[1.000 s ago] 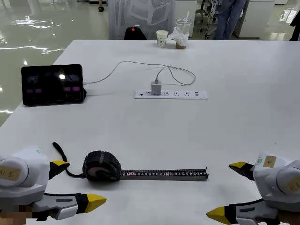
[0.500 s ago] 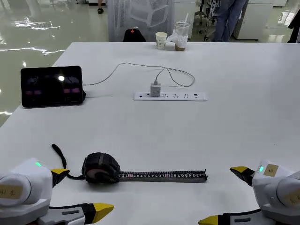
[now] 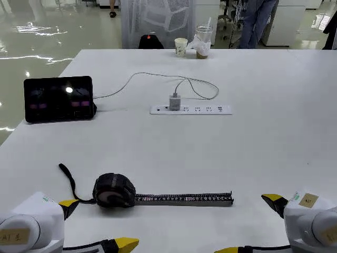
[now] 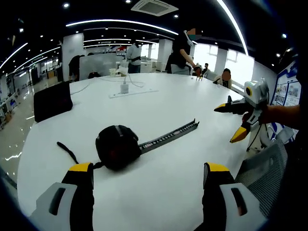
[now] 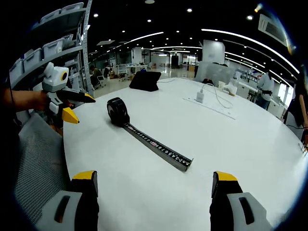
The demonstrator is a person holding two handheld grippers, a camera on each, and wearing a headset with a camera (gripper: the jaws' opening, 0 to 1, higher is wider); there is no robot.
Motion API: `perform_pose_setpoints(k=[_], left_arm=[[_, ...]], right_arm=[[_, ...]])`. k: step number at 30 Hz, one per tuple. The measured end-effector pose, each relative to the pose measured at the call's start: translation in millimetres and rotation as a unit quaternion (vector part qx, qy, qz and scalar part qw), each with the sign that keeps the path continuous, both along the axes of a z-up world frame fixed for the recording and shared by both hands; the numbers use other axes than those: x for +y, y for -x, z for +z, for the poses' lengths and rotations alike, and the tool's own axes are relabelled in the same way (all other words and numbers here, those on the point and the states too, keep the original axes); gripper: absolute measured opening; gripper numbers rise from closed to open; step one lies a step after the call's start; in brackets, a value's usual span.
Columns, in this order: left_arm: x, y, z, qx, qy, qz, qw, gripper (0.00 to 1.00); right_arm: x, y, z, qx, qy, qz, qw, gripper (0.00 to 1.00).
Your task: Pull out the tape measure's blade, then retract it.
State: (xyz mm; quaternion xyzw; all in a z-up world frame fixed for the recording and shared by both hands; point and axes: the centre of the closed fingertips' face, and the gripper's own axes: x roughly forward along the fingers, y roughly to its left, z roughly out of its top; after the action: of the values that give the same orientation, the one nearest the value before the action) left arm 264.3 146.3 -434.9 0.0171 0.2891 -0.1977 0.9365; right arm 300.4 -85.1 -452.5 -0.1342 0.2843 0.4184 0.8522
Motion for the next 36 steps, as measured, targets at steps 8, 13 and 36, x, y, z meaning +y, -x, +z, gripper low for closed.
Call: perform_pose_setpoints(k=[8, 13, 36], left_arm=[[-0.6, 3.7, 2.0, -0.005, -0.001, 0.018, 0.9998, 0.97], [-5.2, 8.6, 0.4, 0.001, 0.002, 0.024, 0.9997, 0.99], [-13.6, 10.8, 2.5, 0.011, 0.011, 0.052, 0.9985, 0.99]], right_arm=[[1.6, 3.4, 5.3, 0.002, -0.008, -0.026, 0.9996, 0.99], [2.7, 8.0, 6.2, 0.005, -0.008, -0.038, 0.9992, 0.99], [19.0, 18.9, 18.3, 0.009, -0.024, -0.067, 0.9974, 0.99]])
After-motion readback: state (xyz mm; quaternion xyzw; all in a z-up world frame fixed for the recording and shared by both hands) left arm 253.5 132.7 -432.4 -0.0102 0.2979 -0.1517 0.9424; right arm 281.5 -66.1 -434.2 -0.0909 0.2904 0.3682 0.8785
